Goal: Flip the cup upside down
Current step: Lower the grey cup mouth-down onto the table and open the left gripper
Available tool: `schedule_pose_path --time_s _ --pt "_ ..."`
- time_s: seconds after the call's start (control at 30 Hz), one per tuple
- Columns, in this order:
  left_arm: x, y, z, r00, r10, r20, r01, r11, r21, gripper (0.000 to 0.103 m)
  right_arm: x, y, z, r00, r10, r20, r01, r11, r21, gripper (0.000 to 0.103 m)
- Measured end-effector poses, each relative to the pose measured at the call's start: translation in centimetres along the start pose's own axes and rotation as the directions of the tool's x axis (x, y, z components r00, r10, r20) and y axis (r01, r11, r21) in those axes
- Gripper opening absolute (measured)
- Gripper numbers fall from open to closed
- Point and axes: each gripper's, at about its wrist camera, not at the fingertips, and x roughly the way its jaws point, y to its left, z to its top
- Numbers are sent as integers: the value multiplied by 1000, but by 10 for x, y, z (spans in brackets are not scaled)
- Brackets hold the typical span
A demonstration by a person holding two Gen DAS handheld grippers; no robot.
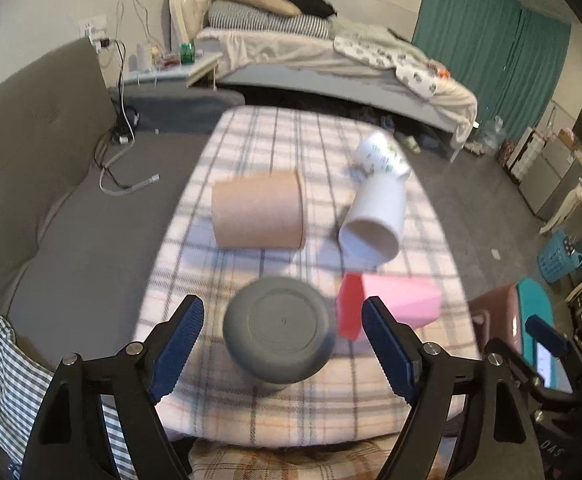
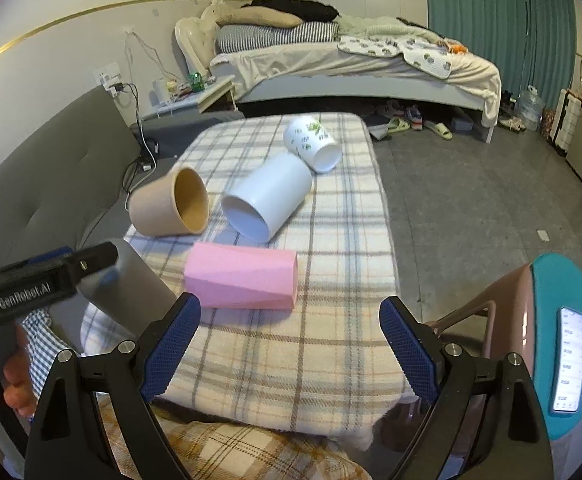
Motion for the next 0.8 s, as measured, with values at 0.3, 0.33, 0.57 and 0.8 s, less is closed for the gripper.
schedule_pose_path --time_s 0.3,0.33,0.57,0.8 --pt "-91 1 -10 965 93 247 -104 994 32 98 -61 18 -5 993 3 120 2 999 -36 91" --pt "-99 3 -15 958 106 266 -120 992 36 100 -65 21 -7 992 6 127 -1 999 -40 91" --pt "-131 14 -47 925 161 345 -185 982 38 103 -92 44 -30 980 12 198 0 998 -63 103" --pt "-140 13 -71 899 160 408 -182 983 17 103 -99 50 -49 976 -11 217 25 998 -65 103"
